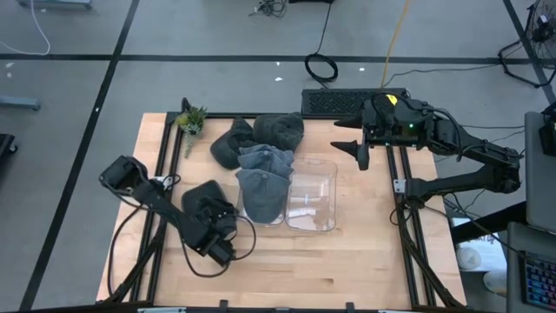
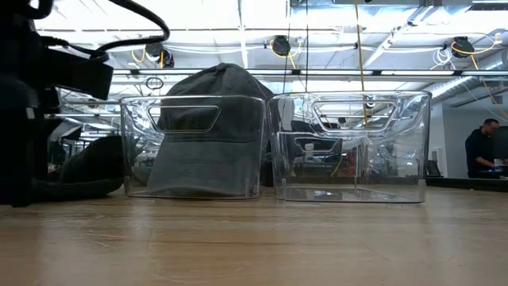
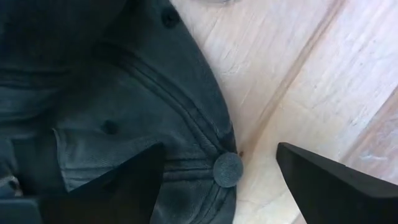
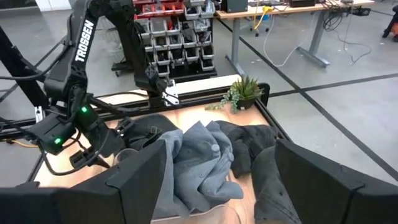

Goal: Pick & Place hat
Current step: Put the bottom black cap into the right transparent bin

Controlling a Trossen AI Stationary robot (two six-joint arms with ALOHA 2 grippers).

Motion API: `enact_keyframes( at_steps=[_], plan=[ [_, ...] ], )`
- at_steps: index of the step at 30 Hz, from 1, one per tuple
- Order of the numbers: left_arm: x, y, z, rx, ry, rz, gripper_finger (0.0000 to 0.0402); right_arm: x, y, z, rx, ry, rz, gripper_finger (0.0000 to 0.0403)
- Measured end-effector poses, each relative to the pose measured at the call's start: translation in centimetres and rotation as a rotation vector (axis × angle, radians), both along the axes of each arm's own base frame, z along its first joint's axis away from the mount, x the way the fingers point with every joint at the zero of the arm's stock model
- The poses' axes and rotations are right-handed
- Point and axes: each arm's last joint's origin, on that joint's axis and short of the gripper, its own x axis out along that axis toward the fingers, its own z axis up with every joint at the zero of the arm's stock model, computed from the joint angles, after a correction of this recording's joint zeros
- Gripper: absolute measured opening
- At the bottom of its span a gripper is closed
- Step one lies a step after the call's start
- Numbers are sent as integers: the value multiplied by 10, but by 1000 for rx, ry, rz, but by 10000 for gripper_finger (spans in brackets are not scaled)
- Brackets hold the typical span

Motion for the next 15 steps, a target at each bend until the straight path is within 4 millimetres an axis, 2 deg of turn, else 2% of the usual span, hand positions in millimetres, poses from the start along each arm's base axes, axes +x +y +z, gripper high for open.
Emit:
enact_keyframes(
  at_steps=[3,6,9,15],
  plan=[
    [-1,0,-5,-39,-15,33,312,0,0,1,-2,-8,0,290],
    [0,-1,-6,-57,-26,45,268,1,0,2,-3,-19,3,290],
    [1,-2,-5,-84,-42,30,199,1,0,3,-7,-37,2,290],
    [3,-4,-4,-116,-59,11,33,2,0,7,-17,-76,1,290]
  ],
)
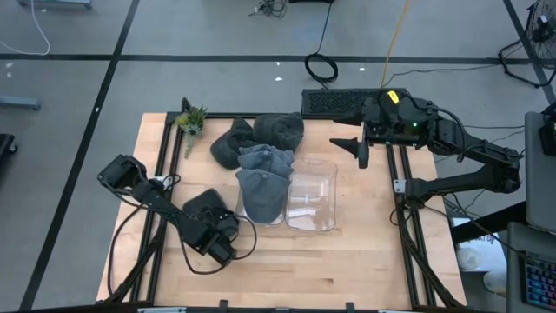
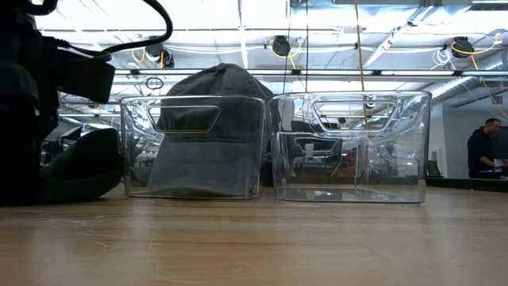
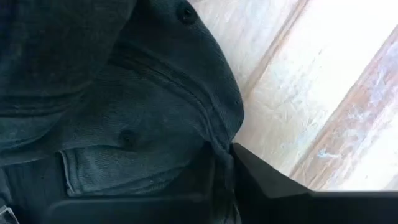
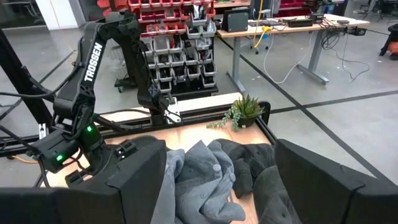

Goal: Pick & Place hat
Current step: Put the bottom black cap into the right transparent bin

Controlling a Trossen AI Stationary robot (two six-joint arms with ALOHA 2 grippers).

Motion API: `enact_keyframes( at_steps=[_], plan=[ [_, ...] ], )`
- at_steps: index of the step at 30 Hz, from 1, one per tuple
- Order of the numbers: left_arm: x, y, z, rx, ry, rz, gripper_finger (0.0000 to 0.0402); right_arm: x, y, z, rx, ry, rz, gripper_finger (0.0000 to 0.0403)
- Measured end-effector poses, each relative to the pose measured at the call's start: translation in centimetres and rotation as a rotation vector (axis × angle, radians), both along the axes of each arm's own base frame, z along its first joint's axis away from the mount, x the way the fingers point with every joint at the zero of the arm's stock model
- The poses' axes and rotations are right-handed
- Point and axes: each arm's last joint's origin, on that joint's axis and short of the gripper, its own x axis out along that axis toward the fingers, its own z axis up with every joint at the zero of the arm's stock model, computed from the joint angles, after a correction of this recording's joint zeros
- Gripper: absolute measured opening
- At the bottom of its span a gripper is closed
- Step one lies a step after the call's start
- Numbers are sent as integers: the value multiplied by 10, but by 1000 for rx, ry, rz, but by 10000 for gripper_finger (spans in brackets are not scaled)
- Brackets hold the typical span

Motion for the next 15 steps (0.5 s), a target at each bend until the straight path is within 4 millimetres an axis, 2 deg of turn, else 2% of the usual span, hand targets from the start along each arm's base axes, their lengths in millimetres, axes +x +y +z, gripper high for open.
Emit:
enact_keyframes(
  at_steps=[4,7,11,15],
  plan=[
    [2,-3,4,-12,10,2,27,0,0,0,0,-1,-1,290],
    [5,-6,18,-46,23,-19,27,0,0,0,0,-1,-1,290],
    [6,-9,52,-164,-29,-94,27,0,0,0,0,-1,-1,290],
    [0,-4,83,-197,-42,-110,27,0,0,0,-19,1,3,290]
  ],
)
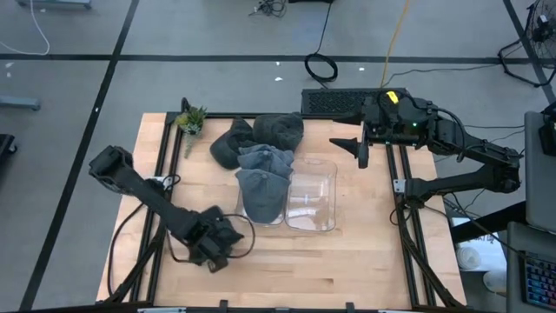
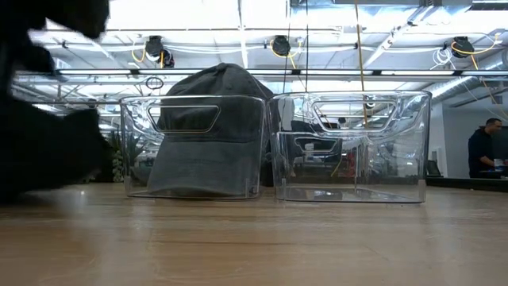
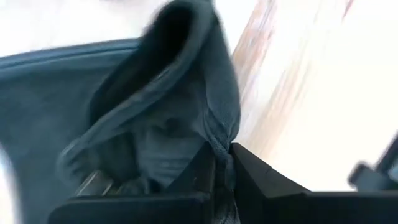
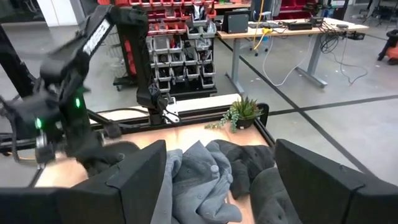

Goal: Pick & Place hat
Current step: Put the bottom black cap into the right transparent bin

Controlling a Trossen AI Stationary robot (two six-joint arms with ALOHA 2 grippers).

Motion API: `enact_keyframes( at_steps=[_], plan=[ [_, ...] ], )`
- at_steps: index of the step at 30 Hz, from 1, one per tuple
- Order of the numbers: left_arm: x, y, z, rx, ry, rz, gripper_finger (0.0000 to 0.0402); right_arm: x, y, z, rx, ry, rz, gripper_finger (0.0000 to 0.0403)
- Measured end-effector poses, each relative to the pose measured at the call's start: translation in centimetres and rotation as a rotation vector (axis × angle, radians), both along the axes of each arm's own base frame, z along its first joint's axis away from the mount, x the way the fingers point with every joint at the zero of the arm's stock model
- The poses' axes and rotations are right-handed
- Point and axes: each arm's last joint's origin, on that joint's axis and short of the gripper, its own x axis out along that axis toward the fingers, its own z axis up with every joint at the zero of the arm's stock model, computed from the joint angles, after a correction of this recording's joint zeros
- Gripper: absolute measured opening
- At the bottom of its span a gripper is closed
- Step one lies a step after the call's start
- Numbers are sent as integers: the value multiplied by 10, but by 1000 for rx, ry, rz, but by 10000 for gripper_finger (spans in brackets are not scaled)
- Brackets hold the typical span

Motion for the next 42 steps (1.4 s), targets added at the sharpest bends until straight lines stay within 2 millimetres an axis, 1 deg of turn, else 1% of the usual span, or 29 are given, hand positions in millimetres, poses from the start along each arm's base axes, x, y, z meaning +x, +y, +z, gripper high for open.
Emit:
enact_keyframes(
  at_steps=[4,10,16,24,32,39,42],
  plan=[
    [-7,5,39,-88,-84,-4,27,0,0,0,-32,3,6,290],
    [-15,14,90,-209,-218,-19,27,0,0,0,-66,9,13,290],
    [-21,21,134,-277,-326,-61,27,1,0,2,-94,-8,17,290],
    [-29,35,191,-279,-440,-133,27,2,0,10,-43,-94,3,290],
    [-39,59,242,-262,-567,-143,27,2,0,10,-42,-96,-1,290],
    [-51,82,276,-140,-711,-190,27,2,-1,11,-1,-115,-9,290],
    [-55,90,289,-91,-779,-216,27,2,1,11,25,-121,24,290]
  ],
)
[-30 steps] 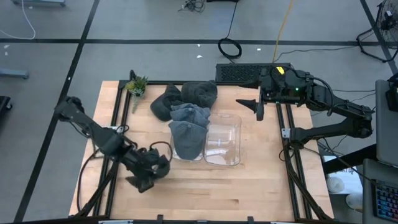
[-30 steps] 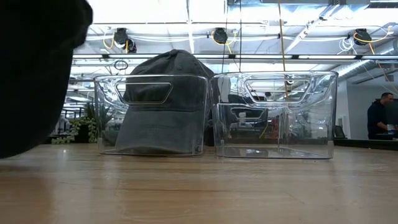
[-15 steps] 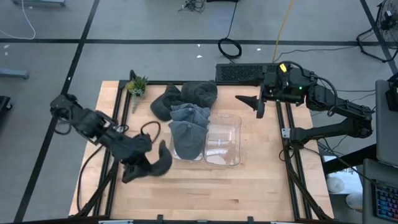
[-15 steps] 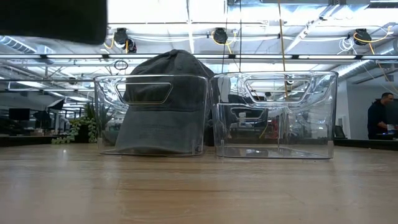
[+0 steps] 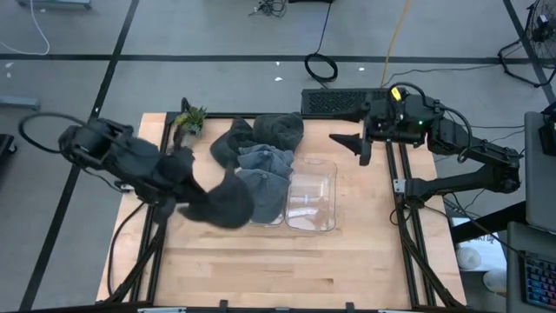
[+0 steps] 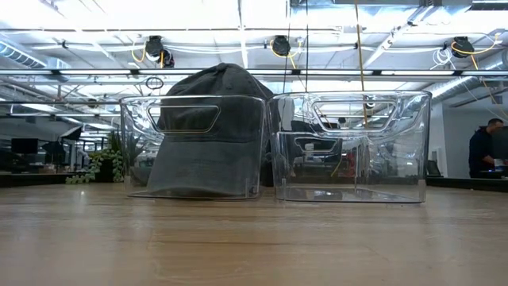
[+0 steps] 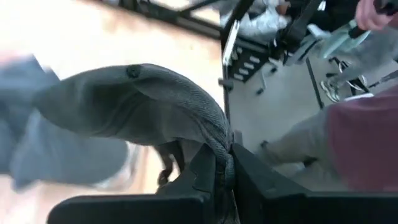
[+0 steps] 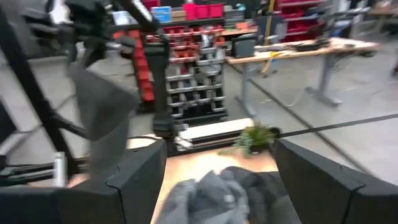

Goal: Pick & Place hat
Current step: Put the bottom black cap into the right transparent bin

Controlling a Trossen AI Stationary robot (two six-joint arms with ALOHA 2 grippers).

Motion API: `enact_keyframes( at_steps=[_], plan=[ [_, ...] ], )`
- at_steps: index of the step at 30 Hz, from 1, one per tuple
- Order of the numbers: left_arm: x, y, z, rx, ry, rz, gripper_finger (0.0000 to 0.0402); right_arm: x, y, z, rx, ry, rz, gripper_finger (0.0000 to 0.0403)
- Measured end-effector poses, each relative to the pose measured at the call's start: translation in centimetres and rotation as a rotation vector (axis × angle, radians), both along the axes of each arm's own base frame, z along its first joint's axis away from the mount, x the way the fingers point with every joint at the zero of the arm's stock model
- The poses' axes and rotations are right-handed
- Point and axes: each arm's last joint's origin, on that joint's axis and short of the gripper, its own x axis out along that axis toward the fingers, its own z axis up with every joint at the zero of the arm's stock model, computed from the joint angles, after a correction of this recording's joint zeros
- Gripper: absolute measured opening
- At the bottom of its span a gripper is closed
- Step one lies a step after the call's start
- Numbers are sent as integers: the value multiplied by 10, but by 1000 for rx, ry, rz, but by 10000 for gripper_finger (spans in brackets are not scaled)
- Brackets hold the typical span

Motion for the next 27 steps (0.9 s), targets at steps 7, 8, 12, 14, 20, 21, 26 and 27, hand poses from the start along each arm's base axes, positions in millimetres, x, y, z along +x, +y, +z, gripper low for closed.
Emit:
enact_keyframes(
  at_steps=[7,8,12,14,20,21,26,27],
  plan=[
    [-6,19,18,262,-150,-5,27,0,1,1,51,-15,14,290],
    [-7,22,21,305,-167,-5,27,0,1,1,50,-14,14,290],
    [-8,33,27,483,-218,8,27,0,1,1,73,-18,11,290],
    [-6,38,29,562,-234,14,27,0,0,1,90,-20,9,290],
    [4,49,36,775,-319,-16,27,1,-2,0,178,-30,-9,299],
    [6,50,38,808,-338,-21,27,2,-2,-1,207,-31,-14,303],
    [23,55,43,934,-417,-55,27,10,-9,-5,298,-21,-46,329],
    [26,55,44,952,-432,-60,27,11,-10,-6,310,-18,-52,333]
  ],
)
